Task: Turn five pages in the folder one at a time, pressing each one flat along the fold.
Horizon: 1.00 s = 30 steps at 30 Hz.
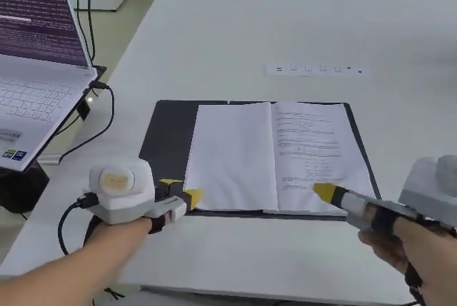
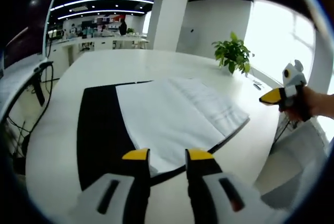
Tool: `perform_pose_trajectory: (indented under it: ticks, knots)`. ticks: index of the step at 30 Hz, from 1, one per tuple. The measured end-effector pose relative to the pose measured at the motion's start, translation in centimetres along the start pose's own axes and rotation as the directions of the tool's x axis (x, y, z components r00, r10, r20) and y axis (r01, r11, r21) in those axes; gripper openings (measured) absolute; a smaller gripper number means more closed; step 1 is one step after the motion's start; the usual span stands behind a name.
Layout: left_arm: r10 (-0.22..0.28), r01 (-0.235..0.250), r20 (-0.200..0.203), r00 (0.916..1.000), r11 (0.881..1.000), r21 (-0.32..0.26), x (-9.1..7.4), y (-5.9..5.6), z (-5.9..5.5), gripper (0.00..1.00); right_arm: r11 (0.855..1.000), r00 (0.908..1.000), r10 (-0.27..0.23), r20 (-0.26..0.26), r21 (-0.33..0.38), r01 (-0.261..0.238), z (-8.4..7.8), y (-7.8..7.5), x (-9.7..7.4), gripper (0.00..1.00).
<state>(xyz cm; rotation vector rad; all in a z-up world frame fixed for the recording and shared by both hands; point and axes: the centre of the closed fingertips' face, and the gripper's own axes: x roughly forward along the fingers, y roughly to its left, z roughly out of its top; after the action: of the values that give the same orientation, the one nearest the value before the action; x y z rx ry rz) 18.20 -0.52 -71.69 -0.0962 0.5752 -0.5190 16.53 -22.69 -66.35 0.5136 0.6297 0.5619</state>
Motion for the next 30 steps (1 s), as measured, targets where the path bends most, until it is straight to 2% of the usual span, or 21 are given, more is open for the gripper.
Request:
perform_pose_trajectory:
  ticks: [1, 2, 3, 4, 5, 7, 8, 12, 13, 15, 18, 20, 23, 26, 29, 30]
  knots:
    - [-0.002, 0.002, 0.011, 0.9999, 1.000, -0.008, -0.4, -0.1, 0.3, 0.29, 1.000, 0.9998, -0.016, 0.010, -0.022, 0.017, 0.3, -0.5, -0.4, 0.08]
    - [-0.002, 0.003, 0.024, 0.9997, 1.000, -0.021, -0.9, -0.1, 0.5, 0.30, 0.995, 0.9980, -0.062, 0.012, -0.077, 0.062, 0.5, -1.1, -1.2, 0.13]
    - [0.002, -0.001, 0.043, 0.9991, 1.000, -0.027, -1.3, -0.1, 0.8, 0.32, 0.987, 0.9953, -0.095, 0.020, -0.129, 0.097, 0.7, -1.6, -1.7, 0.17]
    - [0.004, -0.002, 0.067, 0.9978, 0.999, -0.034, -1.8, -0.3, 1.2, 0.35, 0.970, 0.9895, -0.139, 0.040, -0.196, 0.144, 1.0, -2.3, -2.4, 0.21]
    - [0.005, -0.003, 0.075, 0.9972, 0.999, -0.036, -2.2, -0.4, 1.3, 0.37, 0.963, 0.9863, -0.157, 0.050, -0.215, 0.164, 1.1, -2.6, -2.7, 0.27]
    - [0.012, -0.010, 0.080, 0.9967, 0.999, -0.031, -2.9, -0.7, 1.4, 0.42, 0.960, 0.9849, -0.169, 0.038, -0.221, 0.173, 0.5, -3.1, -3.2, 0.36]
    - [0.017, -0.015, 0.087, 0.9961, 1.000, -0.020, -3.2, -0.8, 1.4, 0.44, 0.956, 0.9806, -0.192, 0.038, -0.219, 0.196, 0.3, -3.7, -3.5, 0.43]
    - [0.037, -0.036, 0.091, 0.9952, 0.999, -0.008, -4.1, -1.3, 1.6, 0.57, 0.931, 0.9688, -0.245, 0.036, -0.270, 0.246, -0.1, -5.0, -4.2, 0.68]
    - [0.042, -0.042, 0.085, 0.9955, 0.999, -0.006, -4.3, -1.4, 1.5, 0.62, 0.933, 0.9685, -0.247, 0.035, -0.263, 0.247, -0.2, -5.1, -4.4, 0.70]
    - [0.035, -0.036, 0.082, 0.9960, 0.999, 0.003, -4.5, -1.8, 1.5, 0.64, 0.936, 0.9729, -0.228, 0.040, -0.266, 0.230, -0.1, -5.0, -4.7, 0.67]
    - [0.048, -0.051, 0.051, 0.9975, 0.997, 0.054, -4.8, -2.0, 1.2, 0.71, 0.934, 0.9739, -0.218, 0.064, -0.276, 0.227, 0.4, -4.8, -5.1, 0.68]
    - [0.053, -0.057, 0.068, 0.9963, 0.996, 0.067, -5.1, -2.2, 1.6, 0.73, 0.935, 0.9741, -0.210, 0.084, -0.275, 0.225, 0.8, -4.7, -5.4, 0.69]
    - [0.058, -0.063, 0.070, 0.9959, 0.996, 0.060, -5.3, -2.5, 2.0, 0.76, 0.939, 0.9735, -0.205, 0.100, -0.260, 0.225, 1.0, -5.1, -5.9, 0.69]
    - [0.065, -0.069, 0.063, 0.9959, 0.996, 0.051, -5.3, -2.6, 2.0, 0.80, 0.927, 0.9696, -0.217, 0.113, -0.287, 0.241, 1.0, -5.4, -6.3, 0.71]
    - [0.059, -0.061, 0.054, 0.9968, 0.997, 0.046, -5.1, -2.7, 1.9, 0.78, 0.930, 0.9717, -0.207, 0.114, -0.286, 0.231, 1.4, -5.3, -6.4, 0.70]
    - [0.060, -0.063, 0.052, 0.9968, 0.997, 0.050, -4.9, -2.7, 1.9, 0.78, 0.926, 0.9708, -0.207, 0.121, -0.296, 0.234, 1.5, -5.3, -6.4, 0.70]
